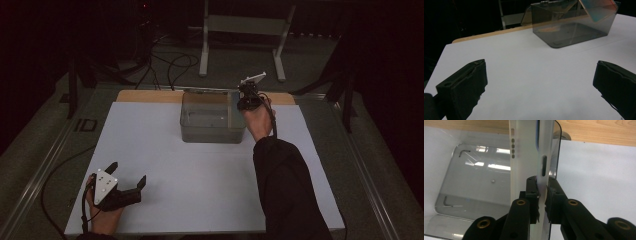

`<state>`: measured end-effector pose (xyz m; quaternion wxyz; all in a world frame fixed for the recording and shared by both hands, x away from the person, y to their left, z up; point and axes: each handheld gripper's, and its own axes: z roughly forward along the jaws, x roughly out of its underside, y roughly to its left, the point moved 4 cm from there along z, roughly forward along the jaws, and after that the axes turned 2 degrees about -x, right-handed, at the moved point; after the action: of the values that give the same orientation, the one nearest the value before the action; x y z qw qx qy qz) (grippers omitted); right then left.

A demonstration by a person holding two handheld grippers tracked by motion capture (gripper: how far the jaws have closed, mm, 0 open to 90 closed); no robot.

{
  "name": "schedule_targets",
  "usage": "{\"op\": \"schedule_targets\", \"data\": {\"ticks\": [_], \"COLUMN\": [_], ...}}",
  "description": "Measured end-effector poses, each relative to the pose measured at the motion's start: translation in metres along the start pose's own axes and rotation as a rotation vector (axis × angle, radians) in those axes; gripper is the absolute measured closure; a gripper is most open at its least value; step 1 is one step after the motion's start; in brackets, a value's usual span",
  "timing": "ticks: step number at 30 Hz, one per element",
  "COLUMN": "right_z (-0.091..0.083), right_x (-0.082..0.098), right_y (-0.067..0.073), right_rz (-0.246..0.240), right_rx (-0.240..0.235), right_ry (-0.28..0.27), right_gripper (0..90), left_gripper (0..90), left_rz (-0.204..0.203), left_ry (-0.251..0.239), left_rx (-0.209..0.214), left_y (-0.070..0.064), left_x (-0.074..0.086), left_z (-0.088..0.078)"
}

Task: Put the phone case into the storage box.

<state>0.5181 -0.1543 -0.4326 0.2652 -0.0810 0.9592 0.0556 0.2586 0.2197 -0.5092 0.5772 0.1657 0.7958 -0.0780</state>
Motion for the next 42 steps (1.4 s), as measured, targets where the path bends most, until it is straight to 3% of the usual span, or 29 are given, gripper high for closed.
{"op": "schedule_targets", "data": {"ticks": [18, 42], "right_z": [0.011, 0.025], "right_x": [0.003, 0.006], "right_y": [-0.002, 0.004], "right_rz": [0.033, 0.018], "right_rx": [0.028, 0.083], "right_ry": [0.018, 0.034], "right_gripper": [81.8, 81.4], "left_gripper": [0.3, 0.3], "left_rz": [0.000, -0.002], "left_ry": [0.000, 0.001], "left_rx": [-0.001, -0.004], "left_y": [0.000, 0.001], "left_x": [0.000, 0.000], "left_z": [0.000, -0.001]}}
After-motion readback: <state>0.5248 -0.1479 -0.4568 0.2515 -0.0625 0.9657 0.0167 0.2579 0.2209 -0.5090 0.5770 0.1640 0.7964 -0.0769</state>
